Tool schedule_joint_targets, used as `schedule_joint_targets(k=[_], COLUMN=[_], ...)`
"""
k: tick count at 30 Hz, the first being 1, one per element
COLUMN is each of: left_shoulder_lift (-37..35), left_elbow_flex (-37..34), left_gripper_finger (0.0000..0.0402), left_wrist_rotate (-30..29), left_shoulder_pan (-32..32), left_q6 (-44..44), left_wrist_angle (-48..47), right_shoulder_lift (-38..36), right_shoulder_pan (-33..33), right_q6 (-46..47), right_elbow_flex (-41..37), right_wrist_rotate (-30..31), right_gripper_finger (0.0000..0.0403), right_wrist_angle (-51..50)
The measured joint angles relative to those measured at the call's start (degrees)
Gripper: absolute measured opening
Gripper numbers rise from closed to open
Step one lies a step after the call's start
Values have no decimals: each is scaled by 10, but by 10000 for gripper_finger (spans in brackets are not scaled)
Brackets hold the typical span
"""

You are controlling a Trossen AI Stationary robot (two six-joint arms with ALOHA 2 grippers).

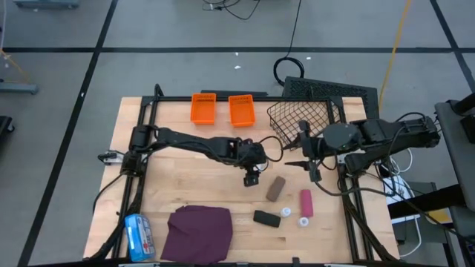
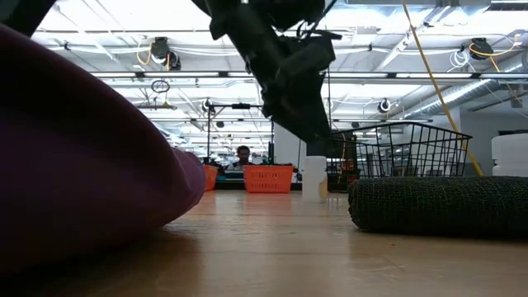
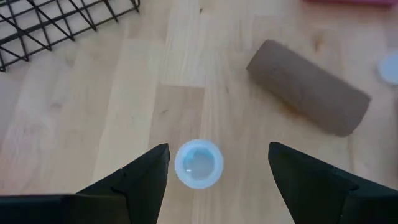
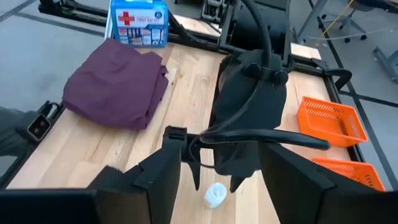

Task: Pick & Place Medicine items
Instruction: Put the bottom transparent pill bottle into the left orange bin

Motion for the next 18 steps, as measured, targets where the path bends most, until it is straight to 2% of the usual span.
schedule_joint_targets(k=[18], left_shoulder_lift=[41], left_elbow_flex=[0], left_gripper_finger=[282], left_wrist_rotate=[-6], left_shoulder_pan=[4], left_q6=[11], left_wrist_angle=[14], right_shoulder_lift=[0], right_shoulder_pan=[0], right_q6=[-2], right_elbow_flex=[0], right_wrist_rotate=[-3], right_gripper_finger=[201], right_wrist_angle=[-1])
